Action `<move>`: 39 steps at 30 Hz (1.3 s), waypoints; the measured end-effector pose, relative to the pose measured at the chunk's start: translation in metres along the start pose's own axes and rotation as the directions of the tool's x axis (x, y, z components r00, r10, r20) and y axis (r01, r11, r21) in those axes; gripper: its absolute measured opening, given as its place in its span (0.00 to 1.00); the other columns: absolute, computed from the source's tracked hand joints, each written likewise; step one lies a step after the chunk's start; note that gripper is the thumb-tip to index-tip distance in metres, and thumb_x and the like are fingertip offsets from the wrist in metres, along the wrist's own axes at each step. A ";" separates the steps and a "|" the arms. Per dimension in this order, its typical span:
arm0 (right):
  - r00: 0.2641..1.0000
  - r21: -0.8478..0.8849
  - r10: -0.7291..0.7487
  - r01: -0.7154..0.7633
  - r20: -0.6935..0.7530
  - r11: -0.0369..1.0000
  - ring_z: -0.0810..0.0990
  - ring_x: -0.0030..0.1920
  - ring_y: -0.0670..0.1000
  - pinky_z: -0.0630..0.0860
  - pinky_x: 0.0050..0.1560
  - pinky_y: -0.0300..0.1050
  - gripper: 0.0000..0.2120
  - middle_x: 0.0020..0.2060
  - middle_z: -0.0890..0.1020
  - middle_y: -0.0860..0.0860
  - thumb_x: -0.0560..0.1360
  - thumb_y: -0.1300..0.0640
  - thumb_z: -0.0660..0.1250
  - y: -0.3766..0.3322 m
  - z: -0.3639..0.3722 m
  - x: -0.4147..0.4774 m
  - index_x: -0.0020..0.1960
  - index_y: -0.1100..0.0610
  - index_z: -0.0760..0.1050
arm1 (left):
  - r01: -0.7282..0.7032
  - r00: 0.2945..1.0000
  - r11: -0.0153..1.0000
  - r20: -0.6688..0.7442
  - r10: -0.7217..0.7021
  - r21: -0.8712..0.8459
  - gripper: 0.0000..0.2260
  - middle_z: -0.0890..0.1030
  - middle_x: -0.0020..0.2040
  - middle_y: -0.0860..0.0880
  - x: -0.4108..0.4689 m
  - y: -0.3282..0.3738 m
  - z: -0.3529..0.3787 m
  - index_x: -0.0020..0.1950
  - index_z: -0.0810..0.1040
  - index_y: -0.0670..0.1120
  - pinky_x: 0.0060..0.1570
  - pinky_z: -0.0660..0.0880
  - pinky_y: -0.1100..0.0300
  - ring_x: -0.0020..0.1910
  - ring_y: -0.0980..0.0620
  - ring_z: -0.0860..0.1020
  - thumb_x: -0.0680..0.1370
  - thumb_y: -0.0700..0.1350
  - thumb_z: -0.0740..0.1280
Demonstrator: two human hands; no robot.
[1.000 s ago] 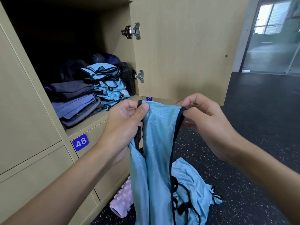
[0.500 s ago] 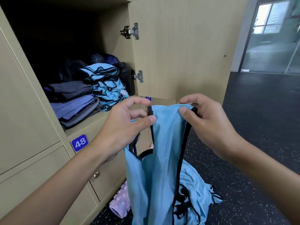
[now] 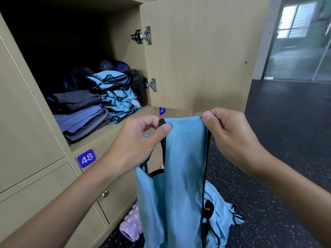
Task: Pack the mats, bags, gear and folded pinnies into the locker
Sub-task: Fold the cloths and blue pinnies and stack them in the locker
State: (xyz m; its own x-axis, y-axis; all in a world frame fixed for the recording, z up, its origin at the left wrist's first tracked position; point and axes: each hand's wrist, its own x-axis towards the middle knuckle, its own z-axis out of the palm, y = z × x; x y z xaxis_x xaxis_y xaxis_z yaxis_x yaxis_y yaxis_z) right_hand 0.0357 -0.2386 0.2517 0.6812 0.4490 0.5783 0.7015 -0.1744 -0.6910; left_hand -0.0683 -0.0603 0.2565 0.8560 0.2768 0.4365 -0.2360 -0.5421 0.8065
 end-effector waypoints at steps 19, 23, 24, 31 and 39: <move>0.993 0.078 0.005 -0.014 0.115 0.997 0.64 0.25 0.41 0.62 0.27 0.33 0.16 0.24 0.67 0.41 0.81 0.55 0.62 -0.002 -0.007 0.000 0.40 0.65 0.73 | -0.114 0.993 0.972 0.029 0.111 0.204 0.12 0.71 0.27 0.61 -0.001 0.000 -0.002 0.37 0.77 0.44 0.30 0.63 0.71 0.27 0.62 0.68 0.80 0.45 0.67; 0.960 0.201 0.029 -0.087 0.277 0.976 0.78 0.38 0.42 0.75 0.43 0.37 0.01 0.40 0.85 0.48 0.77 0.60 0.68 -0.004 -0.005 0.000 0.49 0.56 0.79 | -0.091 0.995 0.985 -0.018 0.094 0.146 0.10 0.70 0.28 0.58 0.002 -0.003 -0.005 0.40 0.79 0.42 0.29 0.62 0.70 0.27 0.61 0.65 0.81 0.43 0.66; 0.958 0.196 0.032 -0.091 0.285 0.976 0.77 0.38 0.43 0.75 0.42 0.38 0.02 0.39 0.85 0.50 0.78 0.60 0.68 -0.005 -0.005 -0.001 0.48 0.56 0.80 | -0.082 0.996 0.988 -0.011 0.084 0.132 0.09 0.72 0.29 0.57 0.003 -0.003 -0.005 0.42 0.80 0.43 0.30 0.62 0.70 0.26 0.61 0.66 0.81 0.42 0.66; 0.962 0.308 0.112 -0.188 0.248 0.933 0.71 0.28 0.51 0.69 0.31 0.44 0.03 0.29 0.75 0.53 0.78 0.65 0.67 -0.011 -0.001 -0.003 0.48 0.59 0.73 | -0.049 0.986 0.971 -0.143 0.084 0.232 0.07 0.78 0.37 0.58 0.002 -0.003 -0.001 0.43 0.76 0.50 0.39 0.69 0.71 0.40 0.62 0.75 0.76 0.41 0.72; 0.872 0.582 0.231 -0.465 0.432 0.667 0.84 0.44 0.54 0.83 0.48 0.42 0.14 0.48 0.83 0.67 0.78 0.77 0.55 -0.014 0.006 -0.002 0.53 0.67 0.78 | -0.023 1.000 0.977 0.003 0.023 0.210 0.05 0.84 0.40 0.59 -0.005 0.013 0.011 0.43 0.85 0.53 0.34 0.67 0.73 0.30 0.69 0.74 0.70 0.52 0.77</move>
State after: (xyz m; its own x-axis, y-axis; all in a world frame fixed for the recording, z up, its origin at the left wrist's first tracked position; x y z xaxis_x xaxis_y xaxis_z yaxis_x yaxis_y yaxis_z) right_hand 0.0233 -0.2314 0.2574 0.6655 0.7296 0.1573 0.0293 0.1851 -0.9823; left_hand -0.0707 -0.0775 0.2609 0.8517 0.2618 0.4540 -0.1540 -0.7030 0.6944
